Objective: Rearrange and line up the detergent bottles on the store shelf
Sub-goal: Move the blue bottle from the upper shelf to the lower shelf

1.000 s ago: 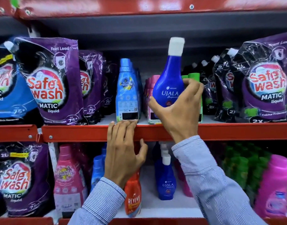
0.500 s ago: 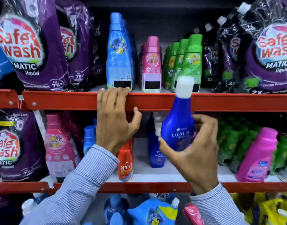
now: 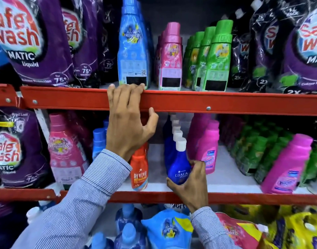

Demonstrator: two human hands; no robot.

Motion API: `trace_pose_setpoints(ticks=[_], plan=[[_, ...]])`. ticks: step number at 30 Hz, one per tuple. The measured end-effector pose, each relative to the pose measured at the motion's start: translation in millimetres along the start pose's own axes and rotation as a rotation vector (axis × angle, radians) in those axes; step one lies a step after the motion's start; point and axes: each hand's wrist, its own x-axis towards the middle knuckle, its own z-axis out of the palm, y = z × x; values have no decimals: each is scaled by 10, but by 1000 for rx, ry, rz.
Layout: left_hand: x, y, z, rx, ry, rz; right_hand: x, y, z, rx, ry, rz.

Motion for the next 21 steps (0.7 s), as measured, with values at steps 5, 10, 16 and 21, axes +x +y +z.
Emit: trace_pose_setpoints(ticks=[5, 10, 16, 21], plan=[[-1, 4, 4, 4, 2, 0, 9, 29, 68, 15, 4, 26], [-7, -3, 4, 9, -2, -2, 13, 76, 72, 16, 0, 19], [-73, 24, -10, -4, 9, 1, -56, 156, -16, 56, -35, -6], [-660, 341, 101, -92, -12, 21, -193, 271, -307, 84, 57, -57]])
